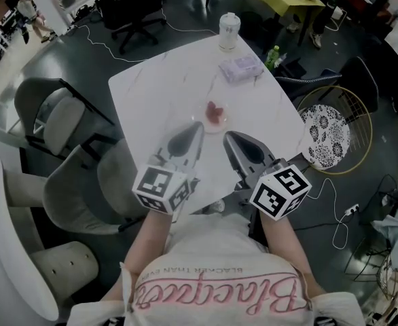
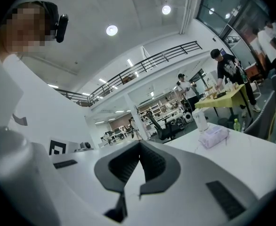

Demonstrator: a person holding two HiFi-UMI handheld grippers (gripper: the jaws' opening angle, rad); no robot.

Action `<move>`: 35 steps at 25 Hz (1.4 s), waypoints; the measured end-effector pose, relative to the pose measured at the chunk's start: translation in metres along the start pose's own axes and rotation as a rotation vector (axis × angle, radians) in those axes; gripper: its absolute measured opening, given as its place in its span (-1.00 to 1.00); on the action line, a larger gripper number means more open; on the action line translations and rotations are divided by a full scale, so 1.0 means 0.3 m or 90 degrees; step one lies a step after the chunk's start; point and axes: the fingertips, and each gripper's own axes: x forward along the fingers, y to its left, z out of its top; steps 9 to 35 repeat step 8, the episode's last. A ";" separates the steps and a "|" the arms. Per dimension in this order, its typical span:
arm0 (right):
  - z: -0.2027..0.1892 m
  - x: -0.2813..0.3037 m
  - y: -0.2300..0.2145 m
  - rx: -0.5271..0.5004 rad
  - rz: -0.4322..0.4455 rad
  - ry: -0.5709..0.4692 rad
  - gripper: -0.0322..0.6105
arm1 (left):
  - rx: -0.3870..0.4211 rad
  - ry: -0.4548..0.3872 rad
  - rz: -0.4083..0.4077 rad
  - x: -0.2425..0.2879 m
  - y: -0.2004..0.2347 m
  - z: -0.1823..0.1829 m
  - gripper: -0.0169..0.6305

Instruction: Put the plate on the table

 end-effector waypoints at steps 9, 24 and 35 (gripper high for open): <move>-0.005 0.000 -0.002 0.001 -0.004 0.005 -0.89 | 0.000 0.001 -0.004 0.003 -0.006 0.001 -0.94; -0.005 0.000 -0.002 0.001 -0.004 0.005 -0.89 | 0.000 0.001 -0.004 0.003 -0.006 0.001 -0.94; -0.005 0.000 -0.002 0.001 -0.004 0.005 -0.89 | 0.000 0.001 -0.004 0.003 -0.006 0.001 -0.94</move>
